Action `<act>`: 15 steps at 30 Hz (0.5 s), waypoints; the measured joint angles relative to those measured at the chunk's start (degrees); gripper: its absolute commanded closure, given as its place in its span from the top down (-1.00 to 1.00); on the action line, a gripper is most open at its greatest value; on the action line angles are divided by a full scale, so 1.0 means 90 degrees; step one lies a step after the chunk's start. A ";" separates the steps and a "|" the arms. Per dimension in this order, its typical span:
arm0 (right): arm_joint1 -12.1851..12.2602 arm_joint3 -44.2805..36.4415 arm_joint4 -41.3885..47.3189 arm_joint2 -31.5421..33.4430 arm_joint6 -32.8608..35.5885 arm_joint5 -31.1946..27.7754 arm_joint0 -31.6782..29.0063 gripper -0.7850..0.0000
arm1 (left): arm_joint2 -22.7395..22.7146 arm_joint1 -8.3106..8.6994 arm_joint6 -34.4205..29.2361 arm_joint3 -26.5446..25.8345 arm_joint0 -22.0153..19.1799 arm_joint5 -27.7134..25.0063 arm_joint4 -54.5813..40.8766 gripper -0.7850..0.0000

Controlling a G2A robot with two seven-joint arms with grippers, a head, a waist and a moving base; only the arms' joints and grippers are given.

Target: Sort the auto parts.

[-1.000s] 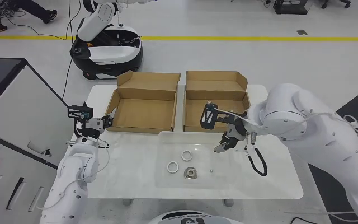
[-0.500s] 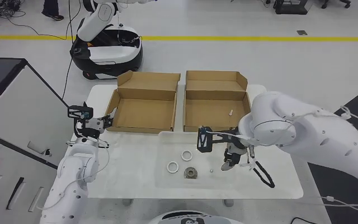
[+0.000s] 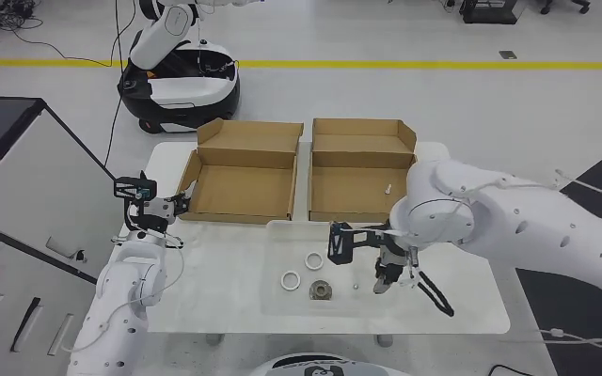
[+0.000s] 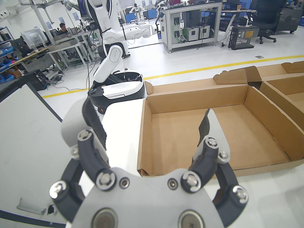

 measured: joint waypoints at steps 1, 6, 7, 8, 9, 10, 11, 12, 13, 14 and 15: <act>-0.0026 0.0035 -0.0036 -0.0017 -0.0021 0.0002 -0.0032 0.55 | 0.0000 0.0000 0.0000 0.0000 0.0000 0.0000 0.0000 1.00; -0.0179 0.0231 -0.0296 -0.0095 -0.0224 -0.0041 -0.0242 0.29 | 0.0000 0.0000 0.0000 0.0000 0.0000 0.0000 0.0000 1.00; -0.0207 0.0266 -0.0349 -0.0095 -0.0261 -0.0049 -0.0286 0.22 | 0.0000 0.0000 0.0000 0.0000 0.0000 0.0000 0.0000 1.00; -0.0246 0.0314 -0.0426 -0.0095 -0.0305 -0.0060 -0.0349 0.15 | 0.0000 0.0000 0.0000 0.0000 0.0000 0.0000 0.0000 1.00; -0.0276 0.0352 -0.0483 -0.0094 -0.0337 -0.0066 -0.0401 0.13 | 0.0000 0.0000 0.0000 0.0000 0.0000 0.0000 0.0000 1.00; -0.0308 0.0390 -0.0537 -0.0094 -0.0369 -0.0073 -0.0457 0.10 | 0.0000 0.0000 0.0000 0.0000 0.0000 0.0000 0.0000 1.00; -0.0354 0.0442 -0.0606 -0.0093 -0.0405 -0.0091 -0.0532 0.06 | 0.0000 0.0000 0.0000 0.0000 0.0000 0.0000 0.0000 1.00; -0.0390 0.0484 -0.0656 -0.0093 -0.0420 -0.0109 -0.0588 0.07 | 0.0000 0.0000 0.0000 0.0000 0.0000 0.0000 0.0000 1.00; -0.0428 0.0526 -0.0699 -0.0093 -0.0425 -0.0130 -0.0640 0.05 | 0.0000 0.0000 0.0000 0.0000 0.0000 0.0000 0.0000 1.00; -0.0480 0.0589 -0.0746 -0.0093 -0.0421 -0.0160 -0.0706 0.05 | 0.0000 0.0000 0.0000 0.0000 0.0000 0.0000 0.0000 1.00; -0.0519 0.0645 -0.0785 -0.0093 -0.0399 -0.0177 -0.0753 0.05 | 0.0000 0.0000 0.0000 0.0000 0.0000 0.0000 0.0000 1.00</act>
